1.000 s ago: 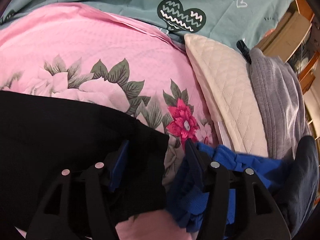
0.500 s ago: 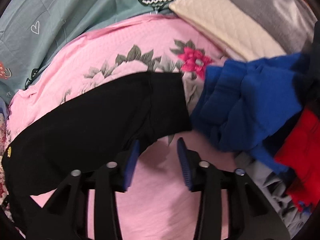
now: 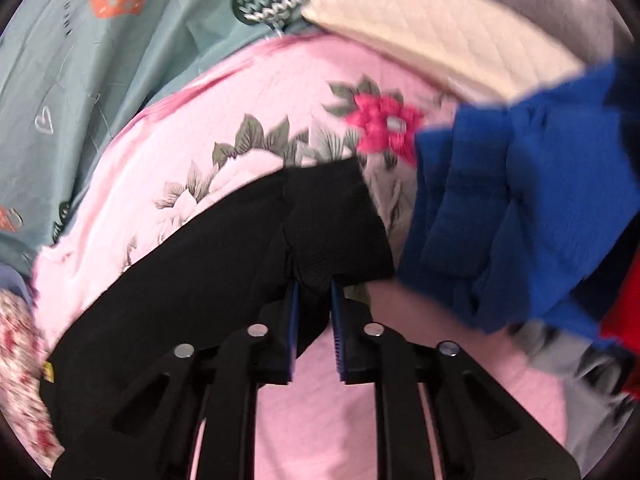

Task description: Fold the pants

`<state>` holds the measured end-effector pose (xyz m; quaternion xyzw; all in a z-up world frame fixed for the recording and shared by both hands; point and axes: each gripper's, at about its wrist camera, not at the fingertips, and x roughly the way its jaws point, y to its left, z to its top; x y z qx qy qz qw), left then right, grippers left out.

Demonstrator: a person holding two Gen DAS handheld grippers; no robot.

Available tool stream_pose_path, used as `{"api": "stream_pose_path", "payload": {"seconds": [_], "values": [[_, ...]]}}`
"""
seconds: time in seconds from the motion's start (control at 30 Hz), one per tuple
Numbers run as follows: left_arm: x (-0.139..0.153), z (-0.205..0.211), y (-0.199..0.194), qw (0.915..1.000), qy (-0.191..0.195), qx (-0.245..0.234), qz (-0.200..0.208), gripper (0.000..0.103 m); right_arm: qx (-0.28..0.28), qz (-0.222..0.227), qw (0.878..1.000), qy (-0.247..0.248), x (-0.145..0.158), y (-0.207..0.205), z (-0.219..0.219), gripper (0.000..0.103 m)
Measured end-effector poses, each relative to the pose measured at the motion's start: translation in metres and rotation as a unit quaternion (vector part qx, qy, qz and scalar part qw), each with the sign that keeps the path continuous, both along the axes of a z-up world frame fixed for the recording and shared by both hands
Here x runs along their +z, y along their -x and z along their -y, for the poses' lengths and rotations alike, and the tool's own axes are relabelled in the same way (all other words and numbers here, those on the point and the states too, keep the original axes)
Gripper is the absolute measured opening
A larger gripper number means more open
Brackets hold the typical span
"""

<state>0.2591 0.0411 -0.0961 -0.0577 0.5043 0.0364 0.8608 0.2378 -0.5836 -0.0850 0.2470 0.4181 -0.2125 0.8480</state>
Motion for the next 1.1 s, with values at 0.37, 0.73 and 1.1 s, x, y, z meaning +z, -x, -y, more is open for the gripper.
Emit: {"api": "stream_pose_path", "payload": {"seconds": [0.37,0.73,1.1], "values": [[0.004,-0.02,-0.001,1.0,-0.007,0.004,-0.001,0.085,0.003,-0.088,0.993,0.08,0.003,-0.005,-0.013,0.034],[0.012,-0.049,0.006,0.9996,-0.009,0.023,0.011,0.085,0.188,0.022,0.981,0.041,0.046,-0.015,-0.144,0.038],[-0.015,-0.055,-0.003,0.9997,-0.019,0.006,-0.017,0.085,0.21,-0.087,0.965,0.132,-0.004,-0.038,-0.189,0.035]]}}
